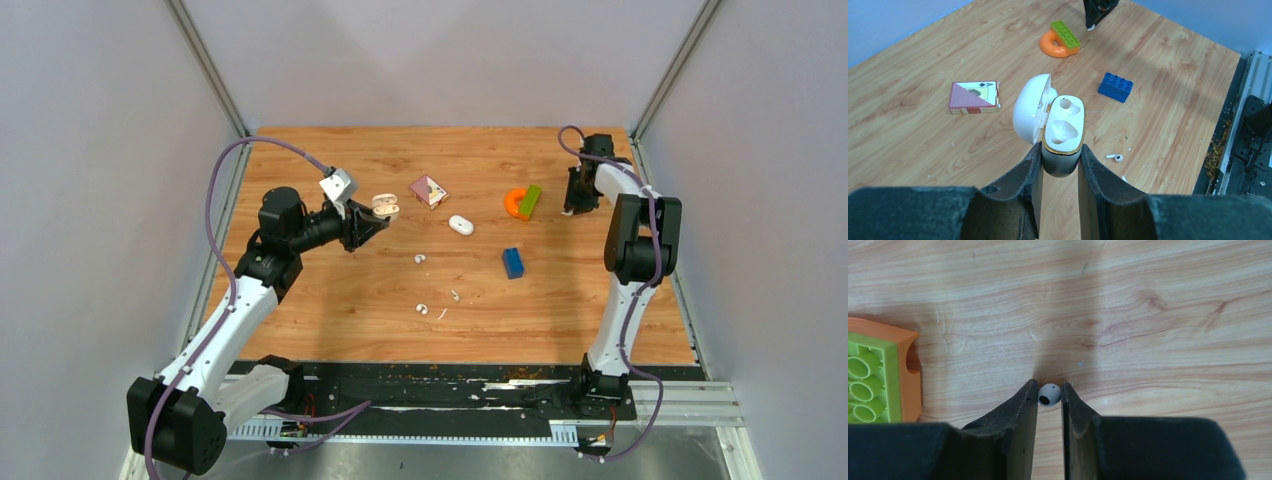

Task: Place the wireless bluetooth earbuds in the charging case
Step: Pick up the earbud from the center of the board.

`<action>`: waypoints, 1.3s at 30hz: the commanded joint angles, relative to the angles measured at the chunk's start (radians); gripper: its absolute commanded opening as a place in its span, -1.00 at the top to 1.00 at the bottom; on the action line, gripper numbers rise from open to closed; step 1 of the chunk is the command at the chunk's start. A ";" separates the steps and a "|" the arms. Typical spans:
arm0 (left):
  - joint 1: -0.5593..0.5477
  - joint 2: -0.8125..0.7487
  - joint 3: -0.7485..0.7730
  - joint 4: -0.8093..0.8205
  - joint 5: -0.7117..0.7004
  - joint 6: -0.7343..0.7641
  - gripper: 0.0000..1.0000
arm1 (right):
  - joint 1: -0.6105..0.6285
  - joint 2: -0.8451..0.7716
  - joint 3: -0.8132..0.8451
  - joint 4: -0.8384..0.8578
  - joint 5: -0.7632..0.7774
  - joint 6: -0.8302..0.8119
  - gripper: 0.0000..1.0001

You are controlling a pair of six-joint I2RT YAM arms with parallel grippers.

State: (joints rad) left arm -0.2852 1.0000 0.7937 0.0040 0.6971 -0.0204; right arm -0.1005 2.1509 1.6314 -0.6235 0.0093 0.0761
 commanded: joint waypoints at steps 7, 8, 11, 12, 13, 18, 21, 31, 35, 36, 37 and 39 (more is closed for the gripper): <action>0.008 -0.016 -0.033 0.097 0.017 -0.021 1.00 | -0.004 -0.171 -0.092 -0.026 -0.141 -0.003 0.73; 0.008 -0.014 -0.037 0.108 0.022 -0.025 1.00 | -0.004 -0.202 -0.107 -0.027 -0.165 -0.008 0.73; 0.006 0.001 -0.057 0.155 0.045 -0.045 1.00 | -0.004 -0.306 -0.167 -0.035 -0.248 -0.007 0.78; 0.005 0.007 -0.063 0.174 0.053 -0.051 1.00 | -0.002 -0.339 -0.190 -0.036 -0.272 -0.001 0.79; 0.005 0.015 -0.068 0.187 0.058 -0.055 1.00 | -0.002 -0.383 -0.216 -0.035 -0.299 0.004 0.79; -0.024 0.040 -0.083 0.232 0.076 -0.054 0.99 | 0.028 -0.538 -0.328 -0.017 -0.403 -0.001 0.77; -0.069 0.048 -0.081 0.228 0.101 -0.027 0.99 | 0.091 -0.625 -0.336 -0.013 -0.472 -0.081 0.76; -0.122 0.090 -0.070 0.254 0.181 0.028 0.95 | 0.523 -0.910 -0.326 0.249 -0.396 -0.411 0.76; -0.121 0.093 -0.067 0.321 0.193 -0.030 0.95 | 0.655 -0.973 -0.357 0.363 -0.314 -0.553 0.76; -0.121 0.091 -0.068 0.333 0.193 -0.040 0.95 | 0.684 -0.984 -0.365 0.392 -0.293 -0.592 0.76; -0.121 0.091 -0.068 0.344 0.192 -0.051 0.95 | 0.713 -0.992 -0.374 0.417 -0.281 -0.630 0.76; -0.123 0.086 -0.070 0.374 0.189 -0.078 0.95 | 0.758 -1.008 -0.391 0.466 -0.276 -0.713 0.76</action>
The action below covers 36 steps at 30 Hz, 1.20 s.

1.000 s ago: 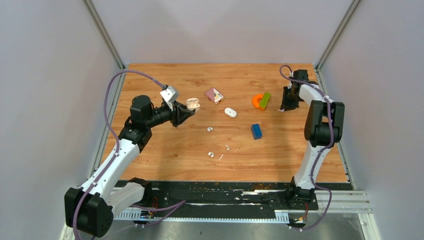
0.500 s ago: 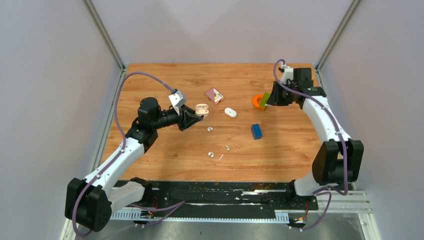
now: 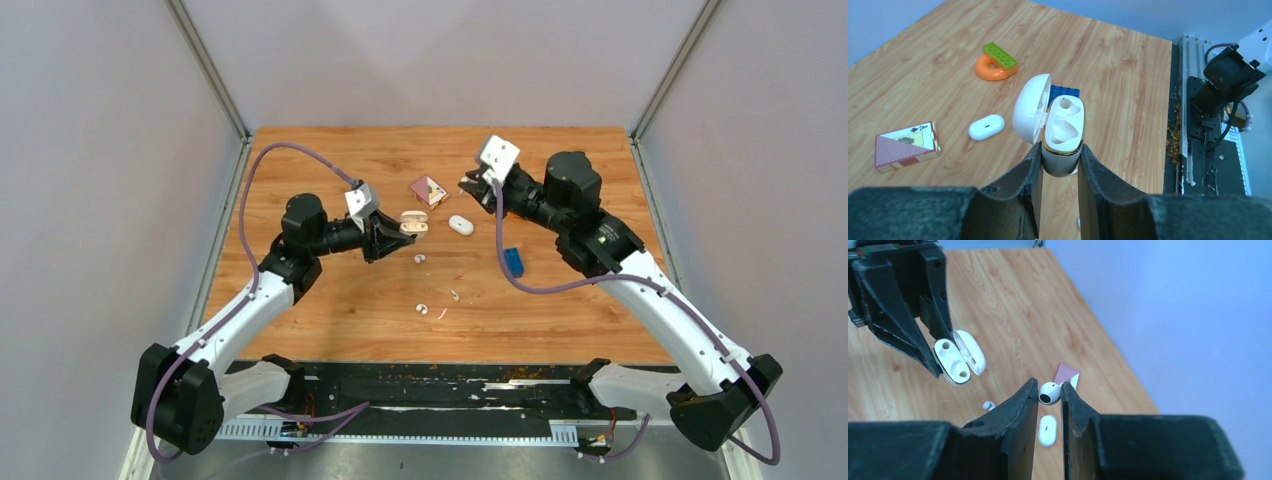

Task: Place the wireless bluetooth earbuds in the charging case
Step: Pick up the earbud from the center of the board, then place the earbud in the charging case.

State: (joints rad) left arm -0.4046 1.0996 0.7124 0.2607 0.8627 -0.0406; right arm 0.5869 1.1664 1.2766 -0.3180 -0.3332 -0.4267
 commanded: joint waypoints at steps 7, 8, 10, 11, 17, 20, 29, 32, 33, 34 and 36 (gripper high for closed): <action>-0.008 -0.033 0.026 0.176 0.011 -0.111 0.95 | 0.187 -0.053 -0.113 0.308 0.060 -0.492 0.77; -0.008 -0.036 0.029 0.179 0.012 -0.115 0.95 | 0.199 -0.055 -0.122 0.346 0.059 -0.520 0.76; -0.008 -0.041 0.032 0.184 0.011 -0.122 0.95 | 0.224 -0.059 -0.143 0.391 0.063 -0.577 0.77; -0.009 -0.042 0.031 0.187 0.010 -0.126 0.95 | 0.236 -0.061 -0.156 0.411 0.061 -0.607 0.77; -0.010 -0.050 0.027 0.240 -0.025 -0.195 0.96 | 0.273 -0.075 -0.206 0.480 0.033 -0.704 0.77; -0.009 -0.051 0.031 0.259 -0.058 -0.226 0.97 | 0.287 -0.080 -0.229 0.505 0.021 -0.731 0.77; -0.008 -0.066 0.037 0.281 -0.083 -0.286 0.97 | 0.307 -0.085 -0.268 0.539 0.020 -0.752 0.77; -0.008 -0.071 0.040 0.288 -0.083 -0.293 0.97 | 0.309 -0.084 -0.276 0.542 0.021 -0.759 0.77; -0.008 -0.072 0.041 0.289 -0.082 -0.294 0.97 | 0.309 -0.082 -0.280 0.548 0.021 -0.759 0.77; -0.008 -0.072 0.041 0.289 -0.082 -0.297 0.97 | 0.309 -0.080 -0.281 0.554 0.021 -0.760 0.77; -0.009 -0.072 0.042 0.291 -0.083 -0.303 0.97 | 0.309 -0.075 -0.285 0.566 0.023 -0.764 0.77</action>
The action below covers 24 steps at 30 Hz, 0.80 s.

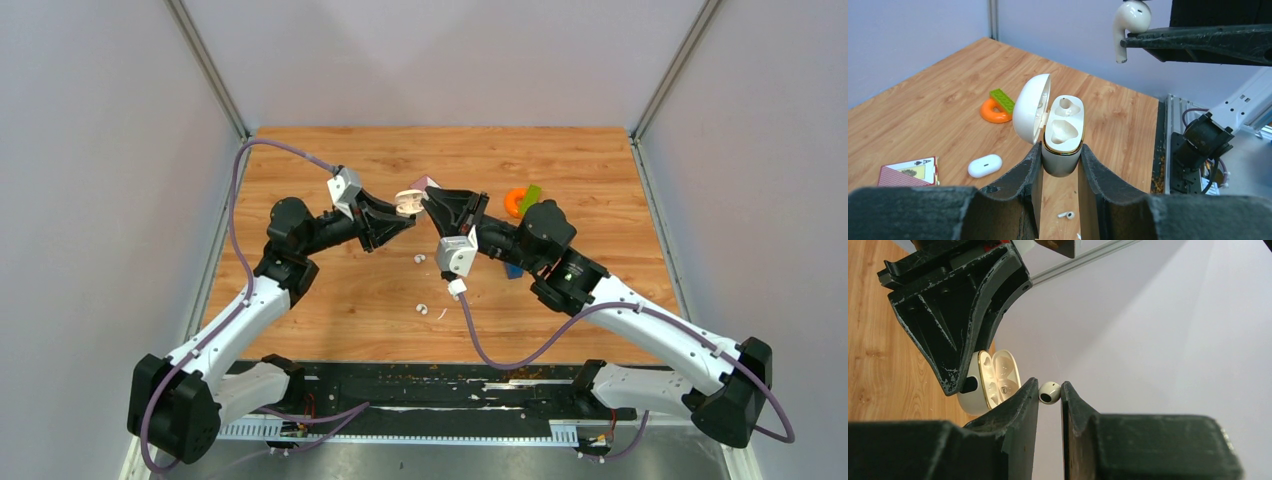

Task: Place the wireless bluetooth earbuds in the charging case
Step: Place the earbud in the charging case.

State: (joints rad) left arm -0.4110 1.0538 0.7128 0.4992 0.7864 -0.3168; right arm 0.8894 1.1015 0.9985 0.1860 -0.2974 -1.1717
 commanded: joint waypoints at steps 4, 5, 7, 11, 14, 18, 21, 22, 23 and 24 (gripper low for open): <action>-0.002 -0.024 0.042 0.060 -0.009 -0.039 0.97 | 0.009 0.002 -0.018 0.087 -0.011 -0.023 0.77; -0.002 -0.025 0.043 0.060 -0.008 -0.038 0.97 | 0.009 0.005 -0.018 0.091 -0.010 -0.023 0.77; -0.002 -0.025 0.043 0.059 -0.003 -0.036 0.97 | 0.010 0.009 -0.017 0.094 -0.011 -0.021 0.77; -0.002 -0.027 0.045 0.062 0.000 -0.038 0.97 | 0.010 0.021 -0.019 0.103 -0.008 -0.019 0.77; -0.002 -0.026 0.048 0.059 0.006 -0.040 0.97 | 0.010 0.032 -0.020 0.115 -0.003 -0.015 0.76; -0.002 -0.029 0.048 0.059 0.014 -0.040 0.97 | 0.011 0.042 -0.015 0.113 0.009 -0.007 0.76; -0.003 -0.028 0.048 0.064 0.012 -0.043 0.97 | 0.010 0.046 -0.017 0.106 0.016 -0.008 0.76; -0.003 -0.026 0.048 0.065 0.012 -0.043 0.97 | 0.010 0.047 -0.017 0.104 0.020 -0.008 0.76; -0.002 -0.027 0.047 0.063 0.014 -0.041 0.97 | 0.010 0.050 -0.016 0.104 0.024 -0.008 0.76; -0.002 -0.027 0.046 0.062 0.019 -0.038 0.97 | 0.010 0.053 -0.016 0.104 0.030 -0.010 0.76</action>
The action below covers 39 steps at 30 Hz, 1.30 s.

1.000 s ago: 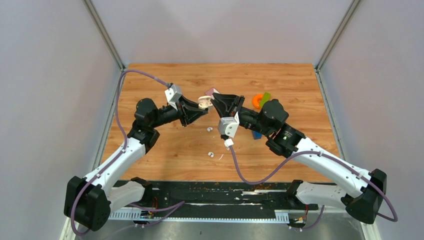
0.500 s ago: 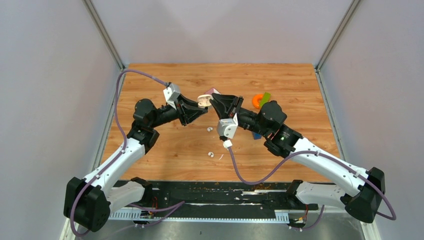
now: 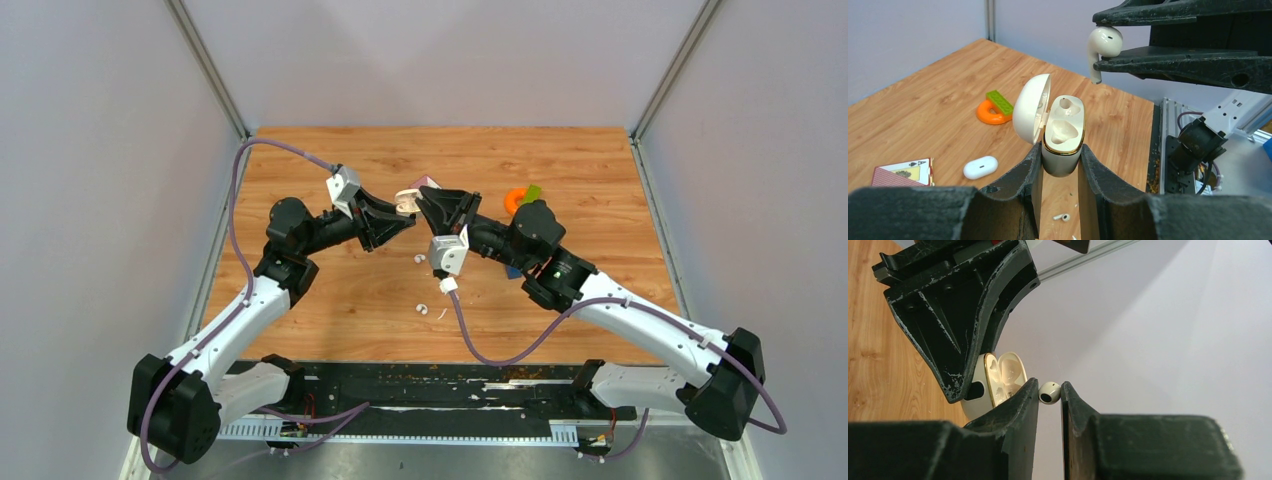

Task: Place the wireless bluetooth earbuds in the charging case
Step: Place the earbud in the charging case.

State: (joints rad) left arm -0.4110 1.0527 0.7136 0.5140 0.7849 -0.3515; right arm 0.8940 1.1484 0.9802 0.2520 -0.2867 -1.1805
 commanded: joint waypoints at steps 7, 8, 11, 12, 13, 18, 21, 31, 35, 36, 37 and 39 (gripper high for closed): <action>-0.002 -0.030 0.040 0.046 0.021 0.001 0.97 | 0.006 0.024 0.007 0.021 0.040 -0.015 0.75; -0.002 -0.030 0.039 0.047 0.021 0.001 0.97 | 0.005 0.026 0.007 0.021 0.040 -0.016 0.75; -0.002 -0.032 0.035 0.049 0.021 0.000 0.97 | 0.005 0.031 0.009 0.024 0.045 -0.020 0.75; -0.002 -0.032 0.035 0.050 0.021 0.000 0.97 | 0.005 0.032 0.010 0.024 0.046 -0.019 0.75; -0.002 -0.032 0.036 0.052 0.022 0.000 0.97 | 0.005 0.033 0.010 0.023 0.047 -0.019 0.74; -0.002 -0.034 0.032 0.053 0.018 0.002 0.97 | 0.005 0.036 0.010 0.015 0.051 -0.021 0.74; -0.002 -0.037 0.029 0.055 0.013 0.001 0.98 | 0.005 0.034 0.013 0.006 0.052 -0.021 0.73; -0.002 -0.035 0.026 0.058 0.007 0.002 0.98 | 0.005 0.041 0.023 -0.019 0.057 -0.029 0.70; -0.002 -0.033 0.024 0.061 0.006 0.002 0.98 | 0.005 0.042 0.025 -0.019 0.051 -0.022 0.70; -0.002 -0.033 0.023 0.060 0.005 0.003 0.98 | 0.005 0.042 0.025 -0.019 0.050 -0.020 0.70; -0.002 -0.033 0.023 0.059 0.005 0.003 0.98 | 0.005 0.043 0.025 -0.017 0.050 -0.018 0.70; -0.002 -0.034 0.023 0.059 0.004 0.004 0.98 | 0.005 0.044 0.026 -0.016 0.050 -0.017 0.70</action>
State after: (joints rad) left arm -0.4110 1.0389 0.7136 0.5182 0.7910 -0.3511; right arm 0.8944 1.1900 0.9806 0.2352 -0.2401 -1.1995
